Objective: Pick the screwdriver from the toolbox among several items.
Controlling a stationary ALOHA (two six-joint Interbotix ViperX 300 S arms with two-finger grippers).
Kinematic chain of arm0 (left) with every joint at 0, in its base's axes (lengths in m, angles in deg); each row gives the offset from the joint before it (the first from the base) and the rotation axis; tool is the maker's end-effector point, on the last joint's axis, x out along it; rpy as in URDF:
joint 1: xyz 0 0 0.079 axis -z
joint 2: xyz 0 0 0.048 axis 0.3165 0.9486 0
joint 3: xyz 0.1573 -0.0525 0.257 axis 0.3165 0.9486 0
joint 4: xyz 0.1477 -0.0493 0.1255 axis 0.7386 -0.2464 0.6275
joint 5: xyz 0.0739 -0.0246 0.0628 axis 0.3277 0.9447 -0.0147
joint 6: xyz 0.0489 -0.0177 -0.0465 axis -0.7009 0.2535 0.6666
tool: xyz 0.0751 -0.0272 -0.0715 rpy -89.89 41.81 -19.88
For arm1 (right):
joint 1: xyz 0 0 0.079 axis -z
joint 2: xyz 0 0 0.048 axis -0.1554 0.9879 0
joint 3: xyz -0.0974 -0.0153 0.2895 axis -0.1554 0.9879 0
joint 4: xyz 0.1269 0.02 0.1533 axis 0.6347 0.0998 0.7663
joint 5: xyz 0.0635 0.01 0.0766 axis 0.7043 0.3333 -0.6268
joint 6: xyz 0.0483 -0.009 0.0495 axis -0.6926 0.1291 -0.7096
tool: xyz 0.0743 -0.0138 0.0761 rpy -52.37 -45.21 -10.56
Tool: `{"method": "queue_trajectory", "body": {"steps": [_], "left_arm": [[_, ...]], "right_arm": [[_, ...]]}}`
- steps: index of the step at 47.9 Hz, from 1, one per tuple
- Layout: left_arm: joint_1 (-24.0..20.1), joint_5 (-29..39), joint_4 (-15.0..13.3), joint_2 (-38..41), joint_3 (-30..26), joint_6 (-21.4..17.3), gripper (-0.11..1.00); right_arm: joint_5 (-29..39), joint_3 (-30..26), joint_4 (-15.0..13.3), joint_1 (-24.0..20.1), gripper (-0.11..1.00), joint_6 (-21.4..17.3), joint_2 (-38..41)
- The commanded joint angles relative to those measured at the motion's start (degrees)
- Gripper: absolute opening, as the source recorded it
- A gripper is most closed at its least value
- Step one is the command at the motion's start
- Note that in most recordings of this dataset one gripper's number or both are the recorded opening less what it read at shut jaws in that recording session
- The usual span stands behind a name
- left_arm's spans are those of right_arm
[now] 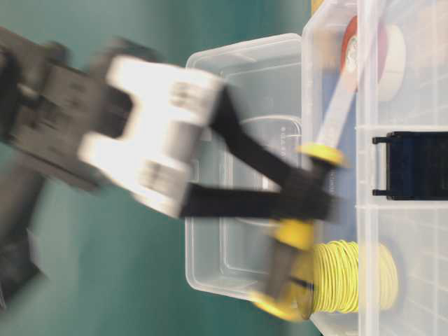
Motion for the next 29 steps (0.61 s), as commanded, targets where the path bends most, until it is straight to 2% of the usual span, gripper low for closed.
{"method": "queue_trajectory", "body": {"steps": [1,8,16,22,29], "left_arm": [[-0.35,-0.26,-0.09,0.18,-0.62,0.18,0.0],[-0.44,-0.26,-0.18,0.18,-0.62,0.18,0.0],[-0.53,-0.26,-0.18,0.09,-0.62,0.18,0.0],[-0.62,-0.26,-0.18,0.09,-0.62,0.18,0.0],[-0.79,-0.26,-0.18,0.09,-0.53,0.18,0.0]], "right_arm": [[-0.44,-3.25,-0.09,-0.35,0.27,0.18,3.78],[-0.53,-5.8,0.0,-0.53,0.27,0.62,9.58],[-3.08,-5.98,0.18,-0.26,0.27,0.44,13.01],[-5.45,-5.89,1.32,0.09,0.27,0.53,14.5],[-4.75,-5.45,3.78,0.88,0.27,0.44,15.82]]}}
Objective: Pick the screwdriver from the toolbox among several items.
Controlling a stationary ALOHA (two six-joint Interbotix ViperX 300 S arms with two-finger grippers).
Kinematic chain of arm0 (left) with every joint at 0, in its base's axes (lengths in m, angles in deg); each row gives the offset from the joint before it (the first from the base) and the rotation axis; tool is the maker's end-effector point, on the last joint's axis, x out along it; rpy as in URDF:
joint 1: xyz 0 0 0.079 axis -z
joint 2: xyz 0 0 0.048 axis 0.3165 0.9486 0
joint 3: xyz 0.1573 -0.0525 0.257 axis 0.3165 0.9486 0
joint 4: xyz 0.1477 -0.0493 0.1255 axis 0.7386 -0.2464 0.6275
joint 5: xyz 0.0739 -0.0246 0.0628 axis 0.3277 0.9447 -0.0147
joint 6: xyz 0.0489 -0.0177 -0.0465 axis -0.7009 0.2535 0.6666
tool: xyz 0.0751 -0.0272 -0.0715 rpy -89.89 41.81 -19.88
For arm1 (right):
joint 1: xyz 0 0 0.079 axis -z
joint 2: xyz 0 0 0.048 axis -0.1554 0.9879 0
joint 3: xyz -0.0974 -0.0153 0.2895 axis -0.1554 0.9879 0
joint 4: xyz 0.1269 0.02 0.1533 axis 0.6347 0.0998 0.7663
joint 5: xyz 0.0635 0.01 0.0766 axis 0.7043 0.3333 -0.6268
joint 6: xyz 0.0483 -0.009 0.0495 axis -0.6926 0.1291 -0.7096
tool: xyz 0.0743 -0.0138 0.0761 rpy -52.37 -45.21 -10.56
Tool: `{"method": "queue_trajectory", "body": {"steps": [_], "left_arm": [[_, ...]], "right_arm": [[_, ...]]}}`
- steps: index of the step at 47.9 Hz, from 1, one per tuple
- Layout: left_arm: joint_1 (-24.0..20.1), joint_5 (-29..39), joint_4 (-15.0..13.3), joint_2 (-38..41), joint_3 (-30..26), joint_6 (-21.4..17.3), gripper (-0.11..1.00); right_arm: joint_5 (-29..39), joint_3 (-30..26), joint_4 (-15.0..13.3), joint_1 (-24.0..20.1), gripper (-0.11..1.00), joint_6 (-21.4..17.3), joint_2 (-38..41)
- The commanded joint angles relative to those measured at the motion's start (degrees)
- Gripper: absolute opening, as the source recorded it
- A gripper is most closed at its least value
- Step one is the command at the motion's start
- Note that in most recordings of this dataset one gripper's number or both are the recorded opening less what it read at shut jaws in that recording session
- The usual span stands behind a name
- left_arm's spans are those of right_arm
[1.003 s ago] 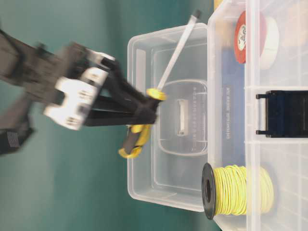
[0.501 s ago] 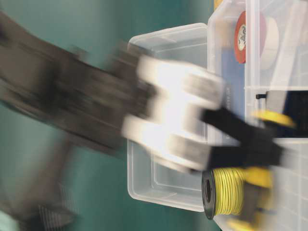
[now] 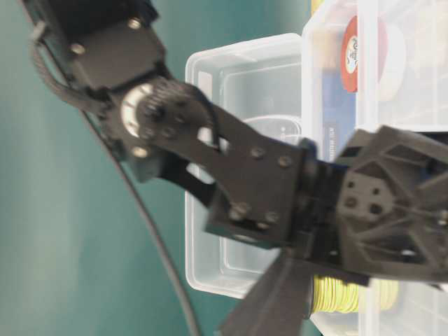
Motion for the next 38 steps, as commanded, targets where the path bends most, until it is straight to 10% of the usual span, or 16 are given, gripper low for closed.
{"method": "queue_trajectory", "body": {"steps": [1,10,20,38], "left_arm": [[-0.26,-0.26,-0.09,0.18,-0.53,-0.09,0.0],[-0.62,-0.18,-0.09,-0.09,-0.53,-0.09,0.0],[-0.7,0.53,-0.09,-0.62,-0.53,0.0,0.0],[-0.62,2.64,-0.09,-2.11,-0.26,0.79,0.0]], "right_arm": [[0.0,-0.88,1.49,0.7,0.27,-0.09,-0.88],[1.41,-0.88,1.93,0.79,0.3,-0.35,-1.49],[8.26,-0.7,-0.09,0.7,0.82,-0.09,-8.88],[5.19,16.35,-11.07,-0.7,0.77,-0.88,-35.77]]}}
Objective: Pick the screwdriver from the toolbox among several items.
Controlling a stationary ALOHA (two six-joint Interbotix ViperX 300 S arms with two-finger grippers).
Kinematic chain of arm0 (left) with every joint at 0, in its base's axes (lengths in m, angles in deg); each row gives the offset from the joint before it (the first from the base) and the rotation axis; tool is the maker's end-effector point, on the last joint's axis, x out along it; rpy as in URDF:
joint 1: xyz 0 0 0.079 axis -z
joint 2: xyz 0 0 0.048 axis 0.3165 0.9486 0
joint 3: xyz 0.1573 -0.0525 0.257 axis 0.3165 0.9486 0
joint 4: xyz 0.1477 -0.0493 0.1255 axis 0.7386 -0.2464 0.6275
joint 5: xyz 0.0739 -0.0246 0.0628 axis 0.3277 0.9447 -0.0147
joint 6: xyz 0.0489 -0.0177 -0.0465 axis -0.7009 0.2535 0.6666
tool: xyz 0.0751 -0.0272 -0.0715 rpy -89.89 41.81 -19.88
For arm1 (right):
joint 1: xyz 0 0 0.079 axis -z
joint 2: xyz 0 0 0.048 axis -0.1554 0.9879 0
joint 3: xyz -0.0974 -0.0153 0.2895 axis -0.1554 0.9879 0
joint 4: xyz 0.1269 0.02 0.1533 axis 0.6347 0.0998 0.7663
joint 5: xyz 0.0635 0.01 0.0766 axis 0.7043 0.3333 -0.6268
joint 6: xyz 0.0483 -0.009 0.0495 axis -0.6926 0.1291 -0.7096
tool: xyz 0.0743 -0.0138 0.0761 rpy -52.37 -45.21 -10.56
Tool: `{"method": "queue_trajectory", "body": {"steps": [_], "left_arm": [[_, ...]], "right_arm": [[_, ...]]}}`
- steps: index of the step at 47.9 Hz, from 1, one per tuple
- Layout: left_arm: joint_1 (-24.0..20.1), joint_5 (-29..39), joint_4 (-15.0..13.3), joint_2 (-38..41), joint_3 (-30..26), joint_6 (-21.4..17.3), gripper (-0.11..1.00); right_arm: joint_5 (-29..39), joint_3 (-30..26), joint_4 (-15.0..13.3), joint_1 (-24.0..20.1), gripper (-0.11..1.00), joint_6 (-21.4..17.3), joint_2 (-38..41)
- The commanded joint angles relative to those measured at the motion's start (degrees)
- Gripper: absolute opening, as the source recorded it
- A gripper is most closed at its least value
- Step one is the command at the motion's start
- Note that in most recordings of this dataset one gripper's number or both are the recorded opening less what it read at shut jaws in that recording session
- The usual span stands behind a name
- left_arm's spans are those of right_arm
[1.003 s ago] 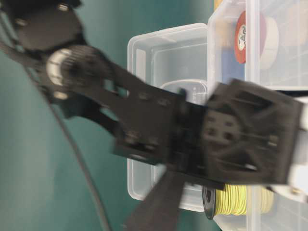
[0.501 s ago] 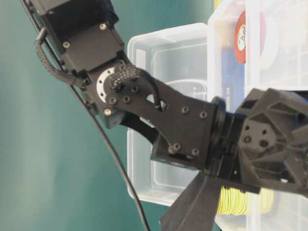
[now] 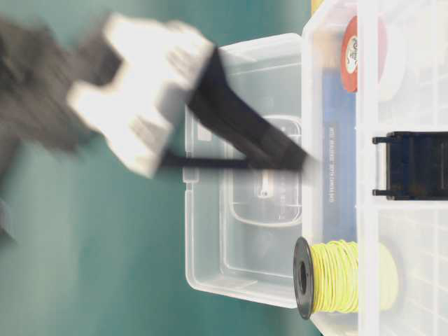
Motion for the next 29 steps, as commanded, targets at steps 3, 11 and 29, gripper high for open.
{"method": "queue_trajectory", "body": {"steps": [3,11,29], "left_arm": [[-0.09,0.18,-0.09,-0.09,-0.44,-0.09,0.0],[-0.09,0.62,-0.09,-0.18,-0.09,-0.09,0.0],[-0.09,0.7,-0.18,-0.26,0.7,-0.09,0.0]], "right_arm": [[-7.38,10.37,-3.25,-0.18,0.77,-0.53,-12.92],[-19.42,26.1,-5.1,-0.26,0.77,-0.79,-29.88],[-25.14,49.83,-7.03,0.88,0.76,-1.49,-61.61]]}}
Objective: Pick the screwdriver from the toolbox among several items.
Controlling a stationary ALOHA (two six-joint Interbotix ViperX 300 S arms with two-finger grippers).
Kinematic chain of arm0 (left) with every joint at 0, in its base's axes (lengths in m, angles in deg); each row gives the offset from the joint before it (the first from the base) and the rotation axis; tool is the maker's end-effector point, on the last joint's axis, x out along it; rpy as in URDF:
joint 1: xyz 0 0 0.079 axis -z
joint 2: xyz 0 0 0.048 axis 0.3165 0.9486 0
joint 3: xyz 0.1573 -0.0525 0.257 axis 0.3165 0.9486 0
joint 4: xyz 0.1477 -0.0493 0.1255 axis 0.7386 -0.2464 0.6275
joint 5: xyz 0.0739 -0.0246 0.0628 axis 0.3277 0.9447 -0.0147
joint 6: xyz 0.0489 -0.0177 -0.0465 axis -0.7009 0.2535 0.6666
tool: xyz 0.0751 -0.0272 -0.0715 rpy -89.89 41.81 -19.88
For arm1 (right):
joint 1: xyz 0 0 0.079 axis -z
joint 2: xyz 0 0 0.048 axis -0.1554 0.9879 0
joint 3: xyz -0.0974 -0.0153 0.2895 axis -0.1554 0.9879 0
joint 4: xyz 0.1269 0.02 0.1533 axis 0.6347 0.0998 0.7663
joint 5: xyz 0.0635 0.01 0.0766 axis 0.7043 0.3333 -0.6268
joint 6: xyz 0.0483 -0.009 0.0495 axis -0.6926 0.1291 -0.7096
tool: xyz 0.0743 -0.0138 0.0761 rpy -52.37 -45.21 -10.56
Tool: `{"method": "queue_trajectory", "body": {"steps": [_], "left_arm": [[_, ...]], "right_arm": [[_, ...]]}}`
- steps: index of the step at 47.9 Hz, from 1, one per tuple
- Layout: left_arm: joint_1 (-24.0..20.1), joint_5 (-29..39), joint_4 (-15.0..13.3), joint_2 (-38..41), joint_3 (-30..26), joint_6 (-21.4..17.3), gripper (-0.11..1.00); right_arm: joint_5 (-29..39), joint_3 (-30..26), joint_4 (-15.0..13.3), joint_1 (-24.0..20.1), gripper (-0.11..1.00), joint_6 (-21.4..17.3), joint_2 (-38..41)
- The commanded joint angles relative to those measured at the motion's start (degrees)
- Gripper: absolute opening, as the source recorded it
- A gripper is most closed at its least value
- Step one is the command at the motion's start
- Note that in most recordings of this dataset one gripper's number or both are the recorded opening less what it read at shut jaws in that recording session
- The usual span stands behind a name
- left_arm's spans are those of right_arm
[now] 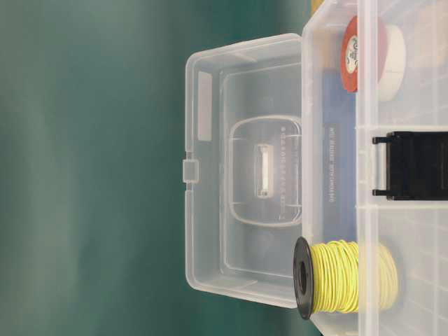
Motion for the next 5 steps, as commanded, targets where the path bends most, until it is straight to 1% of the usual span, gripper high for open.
{"method": "queue_trajectory", "body": {"steps": [1,5], "left_arm": [[-0.09,-0.26,-0.09,0.26,-0.62,0.0,0.0],[-0.09,-0.26,-0.09,0.44,-0.53,0.0,0.0]], "right_arm": [[-0.7,2.99,-0.26,0.35,0.76,-0.09,-4.39],[-0.97,5.45,-0.26,0.7,0.76,-0.09,-6.33]]}}
